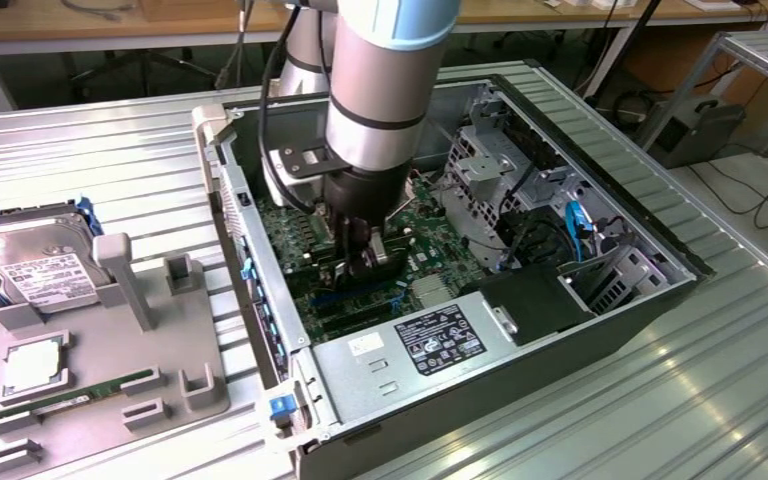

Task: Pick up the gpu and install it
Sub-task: 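Insert the gpu into the slot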

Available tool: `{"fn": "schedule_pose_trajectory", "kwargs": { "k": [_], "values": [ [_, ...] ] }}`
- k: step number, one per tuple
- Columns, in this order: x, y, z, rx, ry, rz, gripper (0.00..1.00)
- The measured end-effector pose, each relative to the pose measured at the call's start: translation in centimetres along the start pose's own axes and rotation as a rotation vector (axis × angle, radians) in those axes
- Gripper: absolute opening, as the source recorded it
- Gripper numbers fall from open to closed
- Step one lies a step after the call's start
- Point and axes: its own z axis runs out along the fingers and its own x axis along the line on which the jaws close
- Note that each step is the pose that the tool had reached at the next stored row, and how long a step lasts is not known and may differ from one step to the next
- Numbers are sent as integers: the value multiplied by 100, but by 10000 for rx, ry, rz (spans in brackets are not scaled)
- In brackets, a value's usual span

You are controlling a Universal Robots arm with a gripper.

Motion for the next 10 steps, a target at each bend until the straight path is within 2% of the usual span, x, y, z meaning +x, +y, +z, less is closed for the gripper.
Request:
{"fn": "schedule_pose_trajectory", "kwargs": {
  "k": [2, 5, 8, 10],
  "values": [
    [-5, 1, -146, 0, -1, -1, 40],
    [-14, 3, -272, -1, 0, 0, 40],
    [-25, 3, -311, 1, -2, -1, 38],
    [-25, 5, -311, 1, -2, 0, 25]
  ]
}}
